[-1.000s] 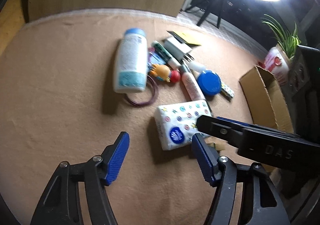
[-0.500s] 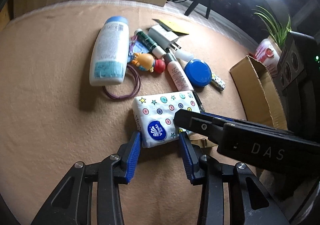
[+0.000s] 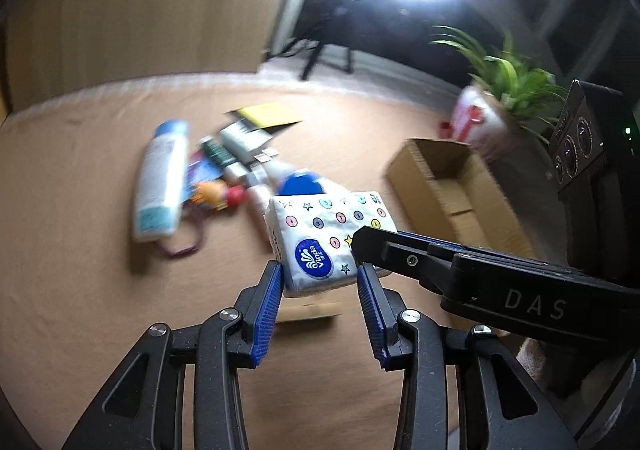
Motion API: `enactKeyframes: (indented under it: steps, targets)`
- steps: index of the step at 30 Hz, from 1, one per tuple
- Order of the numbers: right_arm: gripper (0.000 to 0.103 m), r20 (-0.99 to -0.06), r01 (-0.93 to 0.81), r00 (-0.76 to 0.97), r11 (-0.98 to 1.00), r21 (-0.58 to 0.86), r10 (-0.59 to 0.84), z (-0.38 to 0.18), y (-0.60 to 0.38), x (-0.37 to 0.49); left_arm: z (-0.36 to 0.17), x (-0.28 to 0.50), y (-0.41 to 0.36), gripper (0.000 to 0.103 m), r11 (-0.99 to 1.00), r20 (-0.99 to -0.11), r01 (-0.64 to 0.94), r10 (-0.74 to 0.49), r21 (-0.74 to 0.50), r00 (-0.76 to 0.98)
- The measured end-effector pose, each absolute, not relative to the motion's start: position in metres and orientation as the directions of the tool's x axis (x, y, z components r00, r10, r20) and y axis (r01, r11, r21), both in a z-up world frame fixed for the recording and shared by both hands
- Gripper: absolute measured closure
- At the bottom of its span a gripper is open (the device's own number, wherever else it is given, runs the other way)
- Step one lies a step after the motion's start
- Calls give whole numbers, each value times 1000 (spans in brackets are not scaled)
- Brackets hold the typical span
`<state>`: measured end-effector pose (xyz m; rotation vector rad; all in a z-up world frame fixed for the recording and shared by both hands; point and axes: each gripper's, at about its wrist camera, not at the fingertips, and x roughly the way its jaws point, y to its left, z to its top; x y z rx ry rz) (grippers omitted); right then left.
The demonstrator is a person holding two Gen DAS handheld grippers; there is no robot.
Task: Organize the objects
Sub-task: 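Carry the tissue pack into the cardboard box and open the right gripper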
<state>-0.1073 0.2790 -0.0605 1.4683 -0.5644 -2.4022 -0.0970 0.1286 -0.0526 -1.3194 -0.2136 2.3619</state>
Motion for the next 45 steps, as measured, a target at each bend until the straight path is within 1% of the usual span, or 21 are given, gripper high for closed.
enactKeyframes:
  steps: [5, 11, 17, 23, 24, 25, 26, 27, 29, 38, 45]
  targets:
    - [73, -779, -57, -508, -888, 456, -368, -49, 336, -84, -39, -88, 186, 62, -850, -753, -406, 501, -335, -427]
    - [73, -783, -152, -548, -885, 440, -295, -45, 392, -60, -31, -70, 251, 62, -792, -741, -515, 553, -327, -380]
    - [73, -793, -217, -557, -878, 426, -247, -50, 428, -46, -37, -63, 300, 62, -749, -749, -576, 577, -327, -325]
    - [73, -794, -227, -572, -890, 396, -207, -47, 443, -38, -41, -58, 321, 62, -733, -754, -600, 580, -319, -309]
    - [72, -793, -234, -580, -894, 383, -189, -45, 444, -37, -42, -58, 322, 59, -734, -755, -601, 579, -317, -308]
    - [62, -796, -247, -582, -898, 364, -163, -43, 446, -36, -43, -58, 322, 55, -737, -759, -601, 572, -310, -310]
    - [53, -802, -269, -583, -900, 343, -131, -41, 448, -36, -44, -57, 320, 41, -752, -770, -594, 549, -286, -325]
    - [41, -797, -277, -591, -897, 345, -124, -40, 450, -35, -44, -59, 317, 32, -764, -773, -585, 536, -272, -340]
    - [41, -782, -272, -609, -889, 367, -136, -36, 454, -34, -45, -60, 307, 31, -783, -773, -565, 519, -260, -364]
    - [41, -768, -214, -615, -899, 382, -180, -30, 429, -41, -52, -72, 256, 31, -845, -797, -475, 454, -245, -397]
    - [41, -763, -126, -607, -920, 370, -223, -27, 389, -51, -76, -75, 202, 31, -895, -835, -380, 385, -234, -394]
